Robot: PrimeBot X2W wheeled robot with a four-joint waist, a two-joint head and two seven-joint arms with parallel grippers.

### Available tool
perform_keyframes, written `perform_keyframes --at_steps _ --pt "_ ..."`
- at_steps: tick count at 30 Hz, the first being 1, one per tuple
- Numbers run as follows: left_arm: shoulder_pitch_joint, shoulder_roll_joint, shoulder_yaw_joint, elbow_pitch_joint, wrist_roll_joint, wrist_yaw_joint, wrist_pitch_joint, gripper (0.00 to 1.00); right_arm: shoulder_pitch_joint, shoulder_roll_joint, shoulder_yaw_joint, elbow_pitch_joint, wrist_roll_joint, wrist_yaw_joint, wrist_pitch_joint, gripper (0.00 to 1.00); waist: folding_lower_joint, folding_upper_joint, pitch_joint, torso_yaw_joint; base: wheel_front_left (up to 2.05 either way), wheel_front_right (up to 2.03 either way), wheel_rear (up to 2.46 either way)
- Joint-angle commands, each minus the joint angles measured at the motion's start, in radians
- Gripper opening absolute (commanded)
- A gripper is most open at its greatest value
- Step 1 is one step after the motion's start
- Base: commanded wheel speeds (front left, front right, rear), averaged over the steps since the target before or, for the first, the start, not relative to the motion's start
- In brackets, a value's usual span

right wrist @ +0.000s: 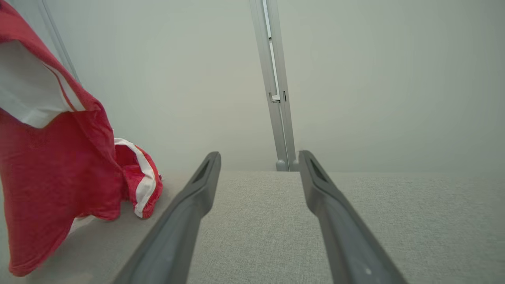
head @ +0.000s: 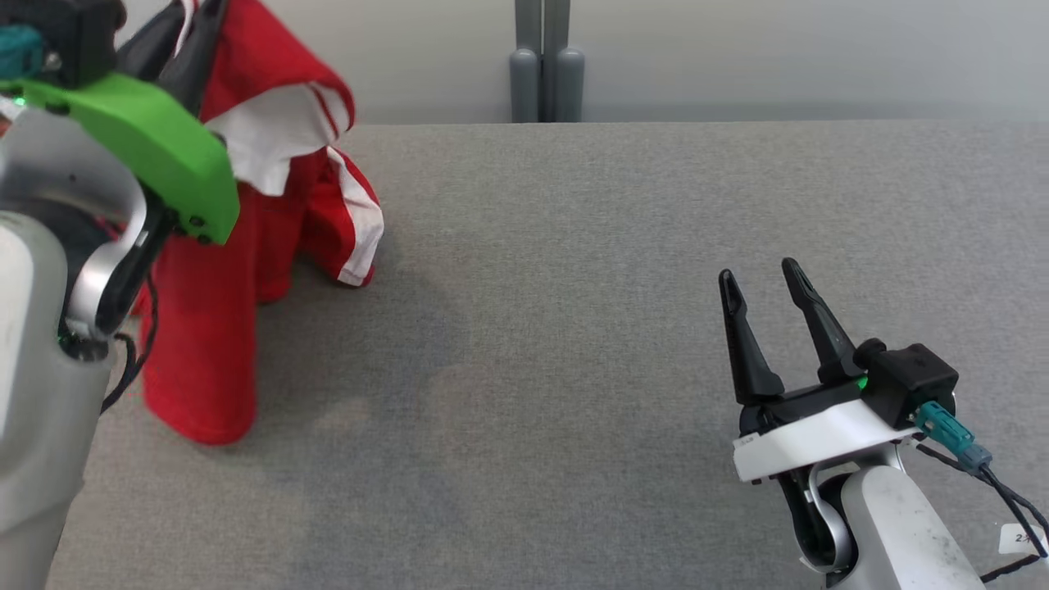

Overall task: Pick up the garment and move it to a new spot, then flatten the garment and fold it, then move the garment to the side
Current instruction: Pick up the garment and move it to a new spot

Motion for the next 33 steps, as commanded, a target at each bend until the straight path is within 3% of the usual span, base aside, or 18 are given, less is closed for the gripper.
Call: perform_keyframes --at_steps 1,6,11,17,23,27,33 --pt "-0.050 -0.014 -0.018 -0.019 0.019 -0.010 0.015 0.00 0.011 -0.001 -0.005 0.000 0.005 0.000 -0.003 1.00 0.0000 0.0000 -0.023 -0.048 0.00 0.00 0.00" --pt "-0.173 -0.077 -0.078 -0.042 0.021 -0.029 0.048 0.00 0.006 0.000 -0.005 -0.003 0.017 0.000 -0.003 1.00 0.0000 0.0000 -0.033 -0.129 0.00 0.00 0.00" --pt "-0.265 -0.172 -0.108 -0.031 -0.005 -0.045 -0.013 0.00 0.005 0.000 -0.004 -0.007 0.025 0.000 -0.003 1.00 0.0000 0.0000 -0.033 -0.227 0.00 0.00 0.00" --pt "-0.205 -0.234 -0.123 0.025 -0.052 -0.048 -0.100 0.00 0.011 0.000 -0.049 -0.020 0.019 0.000 -0.003 1.00 0.0000 0.0000 -0.012 -0.318 0.00 0.00 0.00" --pt "0.012 -0.189 -0.123 0.144 -0.095 -0.050 -0.167 0.00 0.015 0.000 -0.085 -0.030 0.007 0.000 -0.003 1.00 0.0000 0.0000 0.023 -0.354 0.00 0.00 0.00" --pt "0.176 -0.118 -0.120 0.240 -0.051 -0.043 -0.285 0.00 0.003 0.000 -0.078 -0.032 -0.003 0.000 -0.003 1.00 0.0000 0.0000 0.038 -0.368 0.00 0.00 0.00" --pt "0.370 -0.106 -0.096 0.384 -0.062 -0.020 -0.461 0.00 0.004 -0.015 -0.082 -0.028 -0.022 0.001 -0.003 1.00 0.0000 0.0000 0.034 -0.351 0.00 0.00 0.00"
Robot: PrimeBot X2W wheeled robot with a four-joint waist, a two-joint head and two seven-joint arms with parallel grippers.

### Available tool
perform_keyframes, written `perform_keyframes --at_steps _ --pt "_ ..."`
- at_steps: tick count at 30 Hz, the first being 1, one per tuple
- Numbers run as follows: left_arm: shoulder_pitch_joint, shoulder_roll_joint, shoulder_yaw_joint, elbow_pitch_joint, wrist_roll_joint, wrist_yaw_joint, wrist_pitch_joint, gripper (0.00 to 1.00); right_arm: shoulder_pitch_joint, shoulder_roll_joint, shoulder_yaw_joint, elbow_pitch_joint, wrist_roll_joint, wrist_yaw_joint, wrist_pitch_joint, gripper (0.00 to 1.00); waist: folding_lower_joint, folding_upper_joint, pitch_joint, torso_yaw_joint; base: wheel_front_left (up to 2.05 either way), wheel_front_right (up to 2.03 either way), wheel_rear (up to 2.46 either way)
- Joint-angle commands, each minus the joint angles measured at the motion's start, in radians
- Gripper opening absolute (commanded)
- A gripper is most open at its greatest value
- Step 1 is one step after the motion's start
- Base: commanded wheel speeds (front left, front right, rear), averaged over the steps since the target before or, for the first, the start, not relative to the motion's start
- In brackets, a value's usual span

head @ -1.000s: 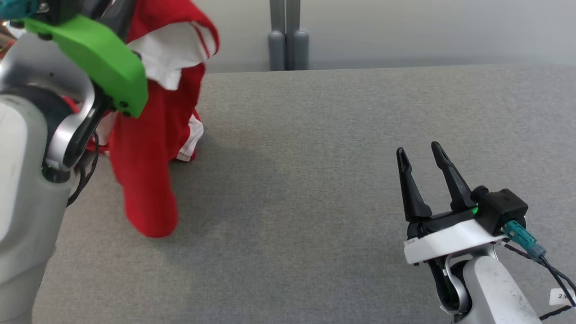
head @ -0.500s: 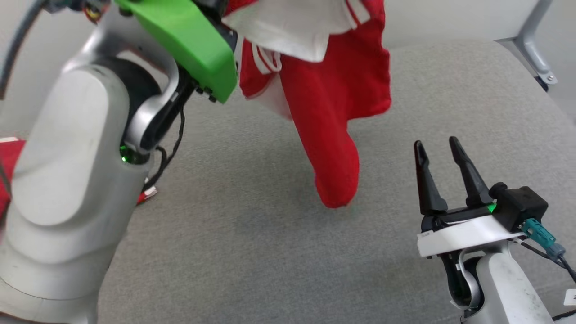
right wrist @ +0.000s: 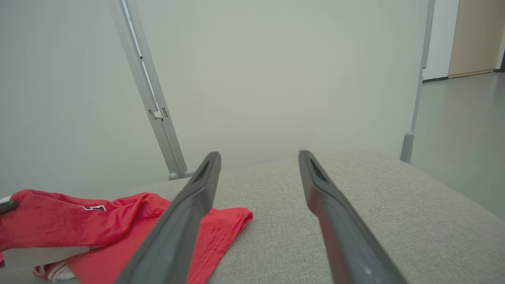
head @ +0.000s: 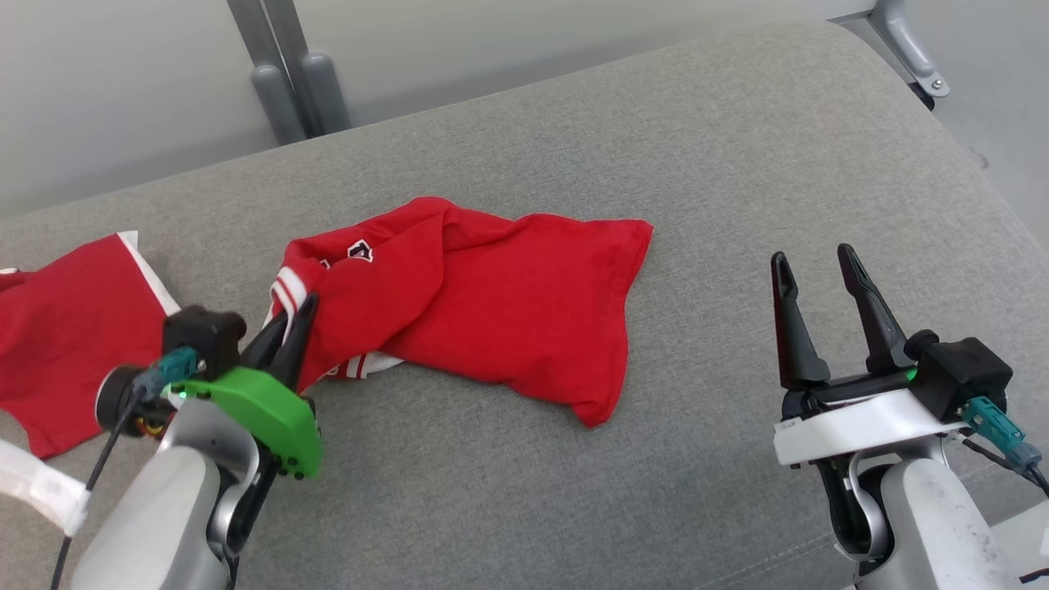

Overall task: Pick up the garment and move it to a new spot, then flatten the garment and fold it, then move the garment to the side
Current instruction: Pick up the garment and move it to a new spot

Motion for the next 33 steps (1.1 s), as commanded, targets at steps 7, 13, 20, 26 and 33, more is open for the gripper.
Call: perform_keyframes --at_steps 7,13,20,26,33 --pt "0.057 -0.051 0.001 0.138 0.001 0.019 -0.131 1.00 0.005 -0.032 0.012 0.007 -0.011 0.000 -0.003 1.00 0.0000 -0.0001 -0.033 0.073 0.00 0.00 0.00" --pt "0.023 -0.069 0.022 0.159 -0.004 0.019 -0.210 1.00 0.002 -0.039 0.020 0.010 -0.009 0.000 -0.003 1.00 0.0000 -0.0001 -0.049 0.120 0.00 0.00 0.00" --pt "0.086 -0.049 0.119 -0.001 0.018 0.078 -0.256 1.00 0.022 -0.041 0.012 0.002 -0.005 0.000 -0.003 1.00 0.0000 -0.0001 -0.054 0.152 0.00 0.00 0.00" --pt "0.224 -0.071 0.261 -0.227 0.097 0.146 -0.256 1.00 0.034 -0.039 0.002 -0.011 -0.007 0.000 -0.003 1.00 0.0000 -0.0001 -0.057 0.167 0.00 0.00 0.00" --pt "0.380 -0.131 0.367 -0.309 0.183 0.159 -0.257 1.00 0.052 -0.035 -0.033 -0.021 -0.003 0.000 -0.003 1.00 0.0000 -0.0001 -0.066 0.166 0.00 0.00 0.00"
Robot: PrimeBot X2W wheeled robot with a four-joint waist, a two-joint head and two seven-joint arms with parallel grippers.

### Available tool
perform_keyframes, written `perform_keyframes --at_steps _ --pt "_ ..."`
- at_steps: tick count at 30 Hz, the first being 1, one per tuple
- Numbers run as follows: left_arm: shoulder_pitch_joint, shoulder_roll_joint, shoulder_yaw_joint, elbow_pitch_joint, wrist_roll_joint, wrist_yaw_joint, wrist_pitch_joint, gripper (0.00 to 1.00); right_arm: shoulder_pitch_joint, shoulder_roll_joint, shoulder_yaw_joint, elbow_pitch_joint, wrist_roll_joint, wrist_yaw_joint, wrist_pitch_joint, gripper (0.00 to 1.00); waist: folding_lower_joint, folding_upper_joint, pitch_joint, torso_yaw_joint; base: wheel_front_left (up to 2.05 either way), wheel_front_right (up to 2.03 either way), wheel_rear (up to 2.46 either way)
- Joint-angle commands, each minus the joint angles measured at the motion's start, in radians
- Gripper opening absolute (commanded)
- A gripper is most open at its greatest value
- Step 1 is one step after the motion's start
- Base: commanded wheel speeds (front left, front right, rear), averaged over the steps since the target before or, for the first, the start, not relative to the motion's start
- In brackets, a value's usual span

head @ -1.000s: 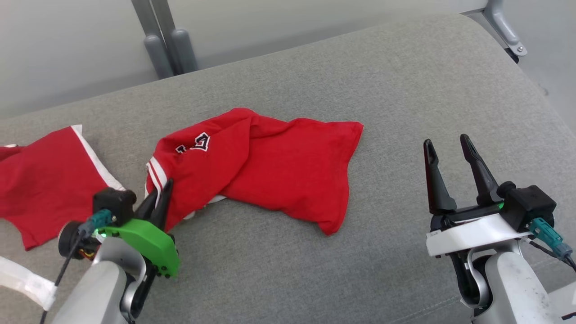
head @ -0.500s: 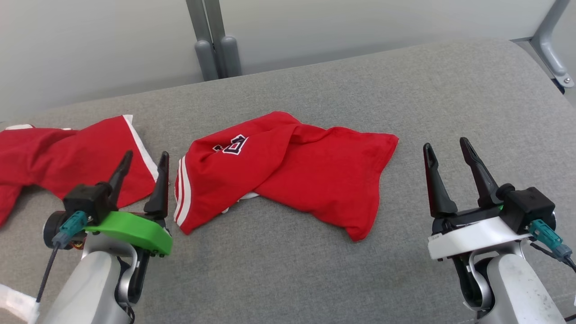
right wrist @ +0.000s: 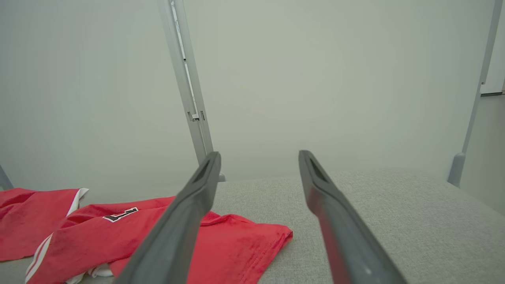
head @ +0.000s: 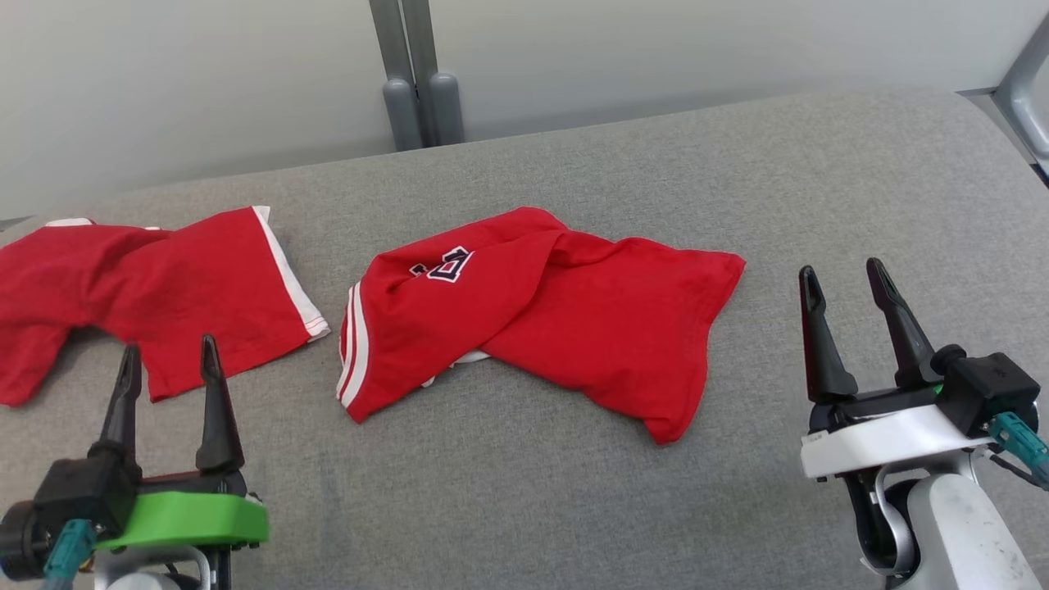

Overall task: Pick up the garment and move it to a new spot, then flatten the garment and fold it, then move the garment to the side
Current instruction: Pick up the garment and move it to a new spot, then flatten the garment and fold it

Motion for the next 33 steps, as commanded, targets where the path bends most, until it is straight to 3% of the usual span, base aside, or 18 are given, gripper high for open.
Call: perform_keyframes --at_steps 1,9,27,33 --pt "0.032 -0.014 0.009 -0.004 0.020 -0.004 -0.003 1.00 0.017 0.000 -0.004 -0.004 0.001 0.000 -0.003 1.00 0.0000 0.0000 -0.005 -0.003 0.00 0.00 0.00" --pt "0.063 -0.069 0.039 0.032 0.099 -0.043 -0.003 1.00 0.032 -0.005 0.010 0.023 0.008 0.000 -0.003 1.00 0.0000 0.0000 -0.012 -0.008 0.00 0.00 0.00" --pt "0.018 -0.123 0.092 0.076 0.157 -0.107 -0.003 1.00 0.005 -0.016 0.022 0.060 0.016 0.000 -0.003 1.00 0.0000 0.0000 0.009 0.001 0.00 0.00 0.00" --pt "0.005 -0.135 0.101 0.089 0.164 -0.128 -0.003 1.00 -0.057 -0.042 0.057 0.232 0.055 0.000 0.008 1.00 0.0000 0.0000 0.033 0.017 0.00 0.00 0.00"
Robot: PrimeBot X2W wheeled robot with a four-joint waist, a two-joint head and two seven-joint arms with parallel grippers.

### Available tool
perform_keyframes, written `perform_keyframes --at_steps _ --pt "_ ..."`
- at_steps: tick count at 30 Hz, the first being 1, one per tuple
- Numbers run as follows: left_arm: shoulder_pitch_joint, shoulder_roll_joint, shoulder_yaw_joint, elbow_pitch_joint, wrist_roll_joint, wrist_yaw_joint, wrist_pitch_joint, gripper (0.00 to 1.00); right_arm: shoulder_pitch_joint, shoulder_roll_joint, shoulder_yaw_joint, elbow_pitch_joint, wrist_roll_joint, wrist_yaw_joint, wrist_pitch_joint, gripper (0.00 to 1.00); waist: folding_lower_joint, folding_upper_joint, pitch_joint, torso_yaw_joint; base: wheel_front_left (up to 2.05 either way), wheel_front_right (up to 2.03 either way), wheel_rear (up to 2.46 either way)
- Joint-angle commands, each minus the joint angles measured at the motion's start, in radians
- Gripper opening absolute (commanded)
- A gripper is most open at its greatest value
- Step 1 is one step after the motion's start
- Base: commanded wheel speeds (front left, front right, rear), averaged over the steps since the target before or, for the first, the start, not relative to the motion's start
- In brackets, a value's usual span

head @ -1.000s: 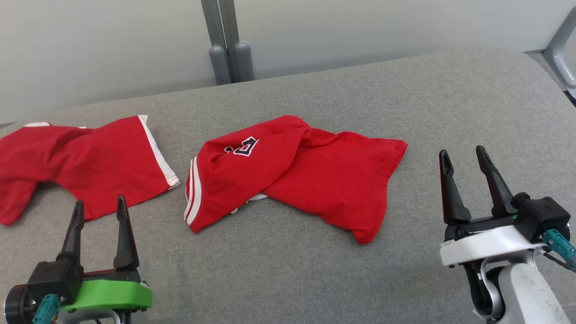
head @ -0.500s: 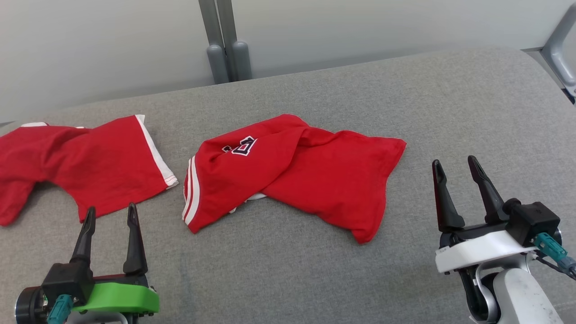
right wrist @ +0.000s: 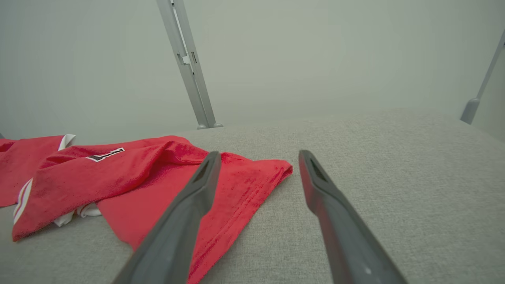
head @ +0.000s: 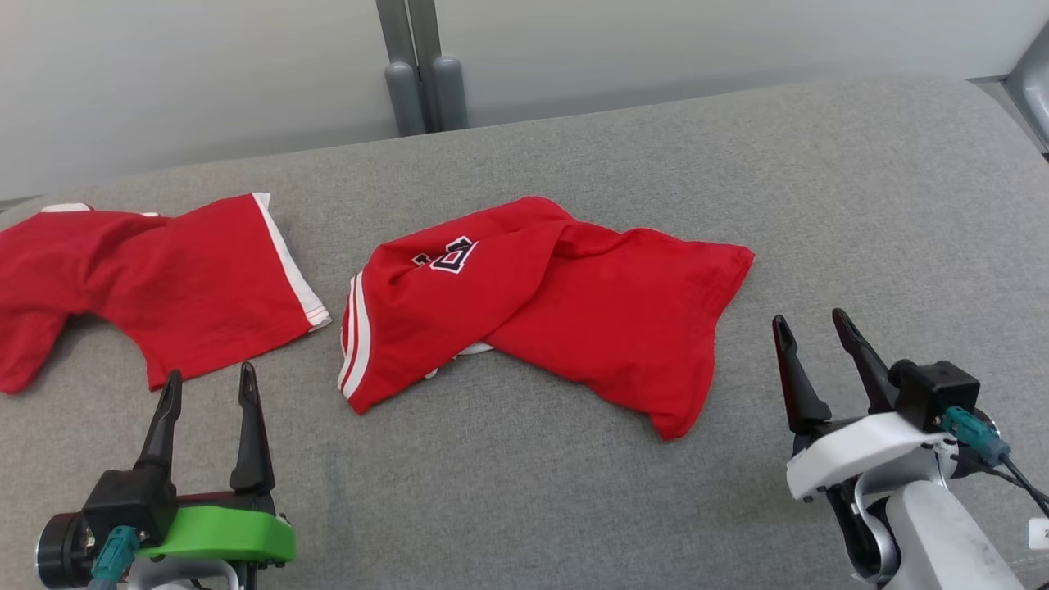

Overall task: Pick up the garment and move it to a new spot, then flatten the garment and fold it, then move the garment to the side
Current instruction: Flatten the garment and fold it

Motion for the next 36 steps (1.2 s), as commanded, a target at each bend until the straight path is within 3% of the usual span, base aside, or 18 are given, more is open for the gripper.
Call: perform_keyframes --at_steps 1,6,15,21,25,26,27,28,36 --pt "-0.022 -0.001 0.004 0.003 0.005 -0.009 -0.003 1.00 -0.051 -0.019 0.009 0.046 0.019 0.000 0.013 1.00 0.0000 0.0000 0.014 0.013 0.00 0.00 0.00" --pt "-0.042 -0.008 0.002 0.014 0.015 -0.019 -0.003 1.00 -0.170 -0.047 -0.013 0.185 0.114 0.000 0.091 1.00 0.0000 0.0000 0.049 0.047 0.00 0.00 0.00" --pt "-0.078 -0.020 -0.006 0.040 0.021 -0.036 -0.003 1.00 -0.354 -0.097 -0.041 0.360 0.319 0.000 0.383 1.00 0.0000 0.0000 0.101 0.121 0.00 0.00 0.00" --pt "-0.098 -0.024 -0.006 0.059 0.025 -0.046 -0.003 1.00 -0.442 -0.124 -0.073 0.454 0.366 0.000 0.514 1.00 0.0000 0.0000 0.125 0.159 0.00 0.00 0.00" --pt "-0.110 -0.026 -0.009 0.072 0.028 -0.051 -0.003 1.00 -0.478 -0.132 -0.087 0.498 0.372 0.000 0.530 1.00 0.0000 0.0000 0.140 0.181 0.00 0.00 0.00" --pt "-0.112 -0.027 -0.008 0.074 0.028 -0.051 -0.003 1.00 -0.484 -0.132 -0.089 0.507 0.372 0.000 0.527 0.90 0.0000 0.0000 0.143 0.186 0.00 0.00 0.00" --pt "-0.114 -0.028 -0.006 0.075 0.029 -0.051 -0.003 1.00 -0.488 -0.134 -0.086 0.511 0.367 0.001 0.523 0.33 0.0000 0.0000 0.146 0.189 0.00 0.00 0.00" --pt "-0.115 -0.028 -0.004 0.077 0.028 -0.052 -0.003 1.00 -0.491 -0.135 -0.088 0.513 0.366 0.000 0.514 0.00 0.0000 0.0000 0.147 0.190 0.00 0.00 0.00" --pt "-0.101 -0.033 0.011 0.101 0.029 -0.054 -0.003 1.00 -0.483 -0.137 -0.064 0.492 0.369 0.000 0.417 0.00 0.0000 0.0000 0.105 0.181 0.00 0.00 0.00"
